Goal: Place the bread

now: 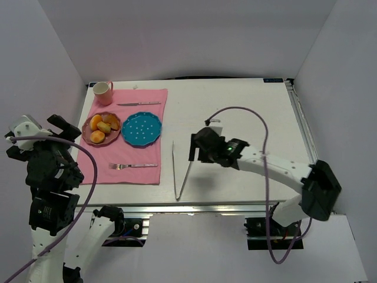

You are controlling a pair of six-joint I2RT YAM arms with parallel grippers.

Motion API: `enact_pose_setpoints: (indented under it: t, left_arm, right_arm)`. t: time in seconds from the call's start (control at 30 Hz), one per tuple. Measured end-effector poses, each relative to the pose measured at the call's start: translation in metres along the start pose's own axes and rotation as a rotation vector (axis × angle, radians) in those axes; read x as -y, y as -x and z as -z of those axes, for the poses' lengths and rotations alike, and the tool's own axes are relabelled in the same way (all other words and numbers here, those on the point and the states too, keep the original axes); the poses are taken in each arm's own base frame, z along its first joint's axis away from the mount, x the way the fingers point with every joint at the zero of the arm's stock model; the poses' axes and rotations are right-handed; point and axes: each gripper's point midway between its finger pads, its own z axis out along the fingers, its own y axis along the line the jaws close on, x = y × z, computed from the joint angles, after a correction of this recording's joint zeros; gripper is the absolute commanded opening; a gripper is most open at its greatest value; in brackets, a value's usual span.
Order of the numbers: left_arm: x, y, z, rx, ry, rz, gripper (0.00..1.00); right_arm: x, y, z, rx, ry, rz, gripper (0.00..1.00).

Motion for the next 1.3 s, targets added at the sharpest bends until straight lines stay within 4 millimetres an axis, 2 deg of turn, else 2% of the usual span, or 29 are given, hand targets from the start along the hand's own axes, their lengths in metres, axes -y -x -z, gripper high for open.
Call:
enact_pose_setpoints:
  t: [0.1, 0.3, 0.4, 0.57, 0.67, 0.87, 1.1, 1.3]
  left_arm:
    - [0.004, -0.008, 0.002, -0.013, -0.027, 0.012, 0.98]
    - [0.012, -0.021, 0.002, -0.045, -0.068, 0.016, 0.98]
    - [0.014, -0.025, 0.003, -0.055, -0.077, 0.014, 0.98]
    - [0.012, -0.025, 0.005, -0.057, -0.079, 0.019, 0.98]
    - [0.011, -0.025, 0.006, -0.057, -0.079, 0.019, 0.98]
    - [0.008, -0.025, 0.006, -0.058, -0.074, 0.016, 0.98]
    - [0.007, -0.025, 0.007, -0.058, -0.069, 0.015, 0.98]
    - [0.007, -0.025, 0.007, -0.058, -0.068, 0.014, 0.98]
  right_arm:
    - [-0.023, -0.032, -0.018, -0.052, -0.079, 0.01, 0.9]
    - [-0.062, -0.074, -0.038, -0.084, -0.123, 0.018, 0.89]
    - [-0.074, -0.083, -0.043, -0.094, -0.133, 0.008, 0.89]
    - [-0.089, -0.087, -0.057, -0.096, -0.155, -0.002, 0.89]
    - [-0.086, -0.094, -0.064, -0.106, -0.183, 0.007, 0.89]
    - [-0.068, -0.109, -0.07, -0.12, -0.27, 0.027, 0.89]
    - [-0.065, -0.112, -0.068, -0.116, -0.288, 0.026, 0.89]
    - [-0.06, -0.125, -0.082, -0.132, -0.321, 0.029, 0.89]
